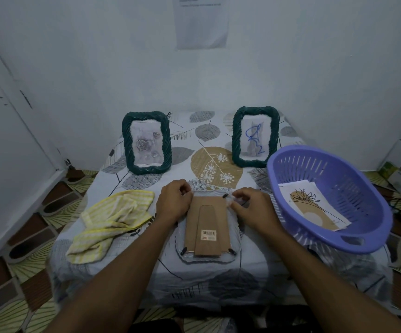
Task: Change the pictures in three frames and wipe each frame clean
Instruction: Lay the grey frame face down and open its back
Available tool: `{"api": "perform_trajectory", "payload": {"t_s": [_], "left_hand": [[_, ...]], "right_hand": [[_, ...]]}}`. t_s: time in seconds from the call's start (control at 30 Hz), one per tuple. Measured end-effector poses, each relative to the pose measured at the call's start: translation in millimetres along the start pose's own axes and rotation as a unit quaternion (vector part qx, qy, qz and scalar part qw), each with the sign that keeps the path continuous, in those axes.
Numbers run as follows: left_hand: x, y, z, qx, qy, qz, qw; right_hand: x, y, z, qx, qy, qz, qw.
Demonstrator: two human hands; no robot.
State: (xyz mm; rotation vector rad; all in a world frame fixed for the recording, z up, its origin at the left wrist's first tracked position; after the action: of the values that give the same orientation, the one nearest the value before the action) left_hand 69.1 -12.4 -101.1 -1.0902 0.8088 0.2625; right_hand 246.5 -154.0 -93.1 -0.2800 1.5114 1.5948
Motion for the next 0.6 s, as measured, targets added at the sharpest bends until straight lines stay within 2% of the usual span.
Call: {"api": "perform_trajectory", "payload": {"t_s": [0.07, 0.2, 0.33, 0.43, 0.6], "left_hand": [[0.4, 0.5, -1.1, 0.010, 0.008, 0.003, 1.000], [-0.5, 0.5, -1.4, 0.010, 0.009, 0.016, 1.000], [-0.5, -1.7, -1.3, 0.002, -0.005, 0.013, 1.000], [-2.5, 1.1, -0.5, 0.008, -0.019, 0.005, 1.000], [-15.1, 10.0, 1.4, 0.008, -0.035, 0.010, 0.999]], "right_hand": [[-5.7, -1.2, -6.5, -0.007, 0.001, -0.062, 0.998], [-4.3, -0.5, -23.6, -0.020, 0.023, -0.077, 0.997], [3.3, -5.4, -31.4, -0.018, -0.001, -0.131, 0.991], [6.8, 0.2, -37.2, -0.057, -0.007, -0.191, 0.980], [11.4, 12.7, -30.5, -0.072, 0.028, -0.249, 0.966]]}}
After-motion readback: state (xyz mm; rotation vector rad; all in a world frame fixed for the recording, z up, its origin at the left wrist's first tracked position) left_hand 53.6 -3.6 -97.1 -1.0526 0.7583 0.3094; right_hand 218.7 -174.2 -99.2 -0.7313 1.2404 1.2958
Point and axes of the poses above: each hand's wrist, its own z-axis towards the middle knuckle, its own x-axis out of the palm, y = z × x, the point moved 3 cm from there along z, towards the middle knuckle, and after that the axes turned 4 degrees about y, right-handed, at the moved point
